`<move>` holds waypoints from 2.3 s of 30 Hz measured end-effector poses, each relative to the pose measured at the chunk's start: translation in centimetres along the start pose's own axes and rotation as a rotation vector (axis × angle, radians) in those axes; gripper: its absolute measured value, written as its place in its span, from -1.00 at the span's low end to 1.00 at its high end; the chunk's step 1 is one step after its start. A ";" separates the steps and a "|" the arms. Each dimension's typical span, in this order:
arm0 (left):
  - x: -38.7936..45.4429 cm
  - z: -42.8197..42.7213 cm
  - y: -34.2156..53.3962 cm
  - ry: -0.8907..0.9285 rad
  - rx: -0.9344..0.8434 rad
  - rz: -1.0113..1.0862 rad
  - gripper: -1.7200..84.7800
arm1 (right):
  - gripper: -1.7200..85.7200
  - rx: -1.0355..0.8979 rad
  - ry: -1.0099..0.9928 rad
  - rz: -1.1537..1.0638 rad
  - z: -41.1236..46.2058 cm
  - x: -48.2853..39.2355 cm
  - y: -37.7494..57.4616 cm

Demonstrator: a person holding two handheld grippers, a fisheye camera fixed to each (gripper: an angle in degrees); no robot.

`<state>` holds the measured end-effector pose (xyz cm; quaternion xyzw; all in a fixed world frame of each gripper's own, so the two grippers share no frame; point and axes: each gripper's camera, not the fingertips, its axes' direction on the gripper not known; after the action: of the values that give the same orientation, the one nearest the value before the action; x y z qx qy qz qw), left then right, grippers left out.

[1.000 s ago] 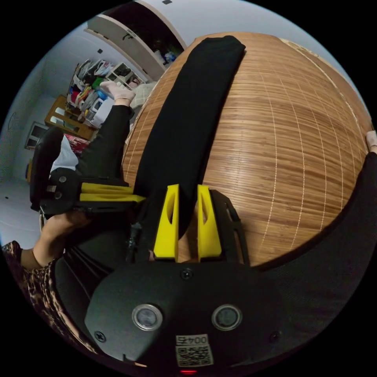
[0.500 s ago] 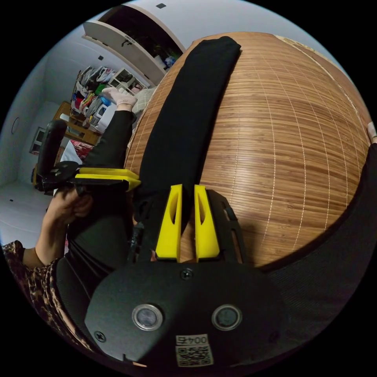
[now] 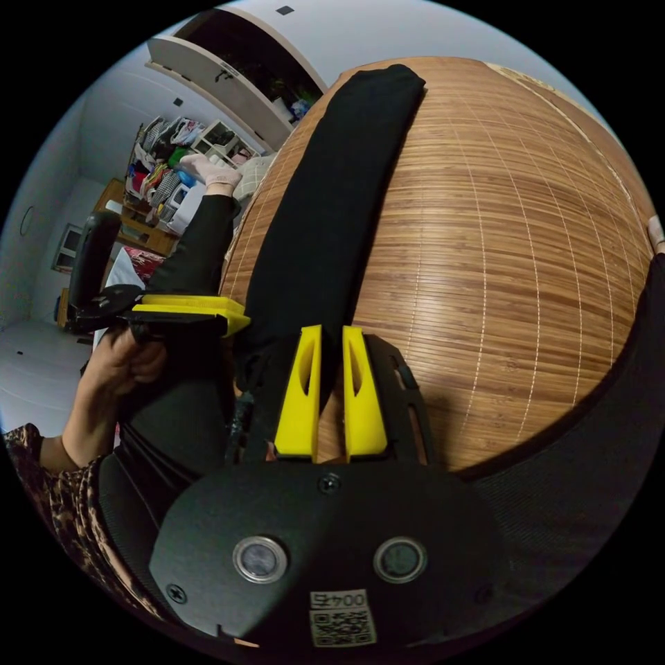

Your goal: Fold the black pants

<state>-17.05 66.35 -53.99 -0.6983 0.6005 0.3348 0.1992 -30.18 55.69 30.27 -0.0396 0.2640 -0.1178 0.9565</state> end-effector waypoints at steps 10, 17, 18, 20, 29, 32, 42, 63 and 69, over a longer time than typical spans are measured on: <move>2.7 -0.3 1.3 -0.167 0.059 0.019 -0.92 | -0.84 -0.001 0.030 -0.010 1.5 -2.6 0.3; 3.4 2.1 0.7 -0.229 -0.009 0.021 -0.92 | -0.85 -0.017 0.086 -0.037 3.0 -5.1 0.3; 3.6 2.7 0.5 -0.243 -0.026 0.029 -0.92 | -0.85 -0.022 0.103 -0.047 3.3 -5.6 0.3; 4.0 3.4 0.1 -0.263 -0.047 0.043 -0.92 | -0.85 -0.032 0.128 -0.066 4.0 -6.5 0.2; 5.2 5.2 -0.3 -0.289 -0.059 0.064 -0.91 | -0.79 -0.034 0.126 -0.319 2.6 -13.2 2.3; 5.3 5.6 -0.4 -0.281 -0.060 0.062 -0.91 | -0.77 -0.106 0.198 -0.497 4.1 -16.9 3.8; 5.7 7.1 -0.5 -0.262 -0.057 0.056 -0.91 | -0.74 -0.221 0.374 -0.790 11.1 -23.5 5.0; 7.0 6.5 1.2 -0.224 0.030 0.073 -0.92 | -0.83 -0.360 0.353 -0.793 15.1 -24.4 1.7; 9.3 4.6 3.0 -0.167 0.091 0.213 -0.93 | -0.82 -0.354 0.332 -0.784 14.6 -23.3 0.3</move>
<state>-20.50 62.36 -63.44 -0.5906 0.6672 0.3835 0.2429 -41.96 61.89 54.30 -0.2799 0.3949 -0.4283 0.7630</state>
